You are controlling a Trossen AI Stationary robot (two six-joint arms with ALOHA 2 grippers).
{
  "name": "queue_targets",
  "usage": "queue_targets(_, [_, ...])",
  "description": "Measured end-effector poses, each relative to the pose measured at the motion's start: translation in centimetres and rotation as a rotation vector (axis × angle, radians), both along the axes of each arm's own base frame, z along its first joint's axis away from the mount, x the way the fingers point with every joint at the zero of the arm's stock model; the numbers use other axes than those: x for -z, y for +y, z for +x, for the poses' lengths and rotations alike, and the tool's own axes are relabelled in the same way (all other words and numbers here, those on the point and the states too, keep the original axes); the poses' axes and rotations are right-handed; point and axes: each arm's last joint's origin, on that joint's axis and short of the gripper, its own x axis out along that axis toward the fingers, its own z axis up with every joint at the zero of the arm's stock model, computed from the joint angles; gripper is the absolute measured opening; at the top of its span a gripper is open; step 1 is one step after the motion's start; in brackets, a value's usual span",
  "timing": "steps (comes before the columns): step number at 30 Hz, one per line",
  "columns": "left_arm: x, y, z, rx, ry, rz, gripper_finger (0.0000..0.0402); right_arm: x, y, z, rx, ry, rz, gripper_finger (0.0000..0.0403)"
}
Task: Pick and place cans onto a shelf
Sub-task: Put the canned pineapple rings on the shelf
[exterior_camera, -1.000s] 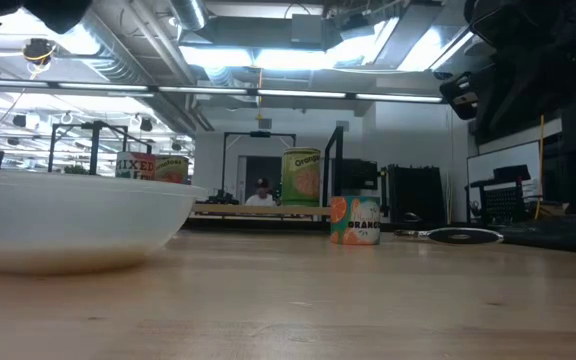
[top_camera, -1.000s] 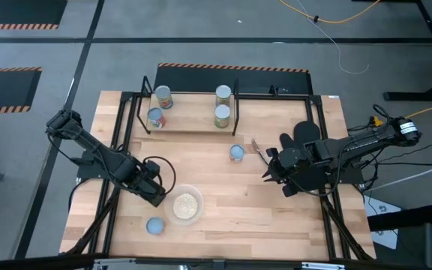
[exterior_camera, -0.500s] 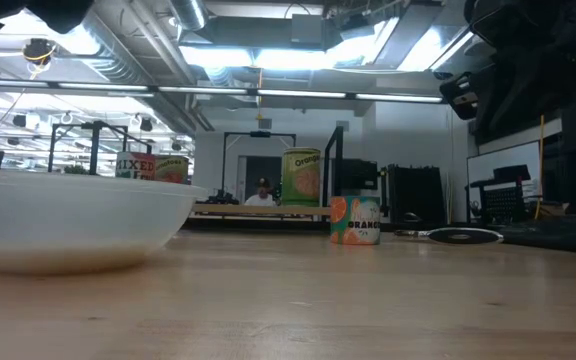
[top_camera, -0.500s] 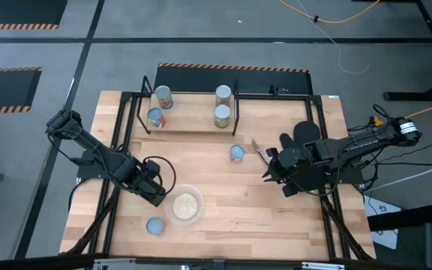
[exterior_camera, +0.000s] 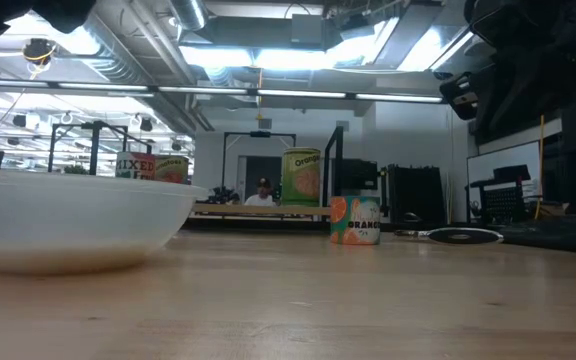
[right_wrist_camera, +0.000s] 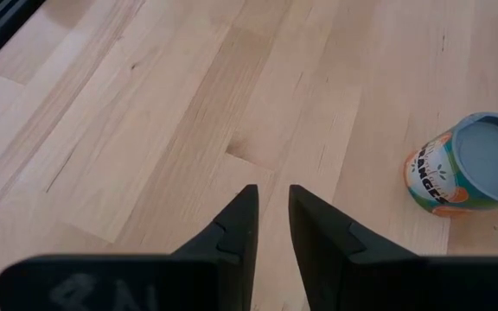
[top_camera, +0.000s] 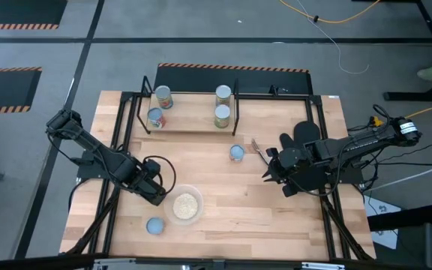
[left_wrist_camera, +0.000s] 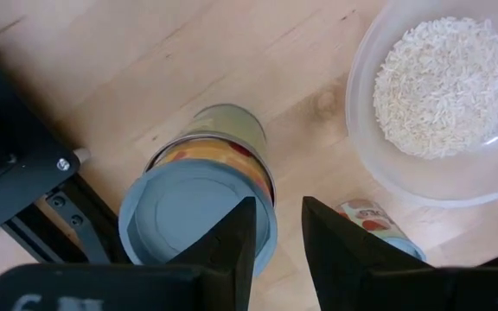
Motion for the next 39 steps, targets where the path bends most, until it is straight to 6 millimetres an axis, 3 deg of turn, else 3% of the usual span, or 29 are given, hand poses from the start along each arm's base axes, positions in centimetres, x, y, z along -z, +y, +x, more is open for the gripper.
queue_targets(12, [0.0,0.1,0.0,-0.002,0.001,0.014,0.0089,0.0,0.0,0.0,-0.001,0.000,0.000,0.0072])
queue_targets(28, [1.7,-0.7,0.9,0.045,0.098,0.034,0.0087,0.0,0.0,0.0,-0.002,0.000,0.002,0.0072])
queue_targets(39, [1.8,-0.7,0.9,0.045,0.099,0.043,0.0013,0.0,0.0,0.0,-0.006,0.001,0.005,0.0072])
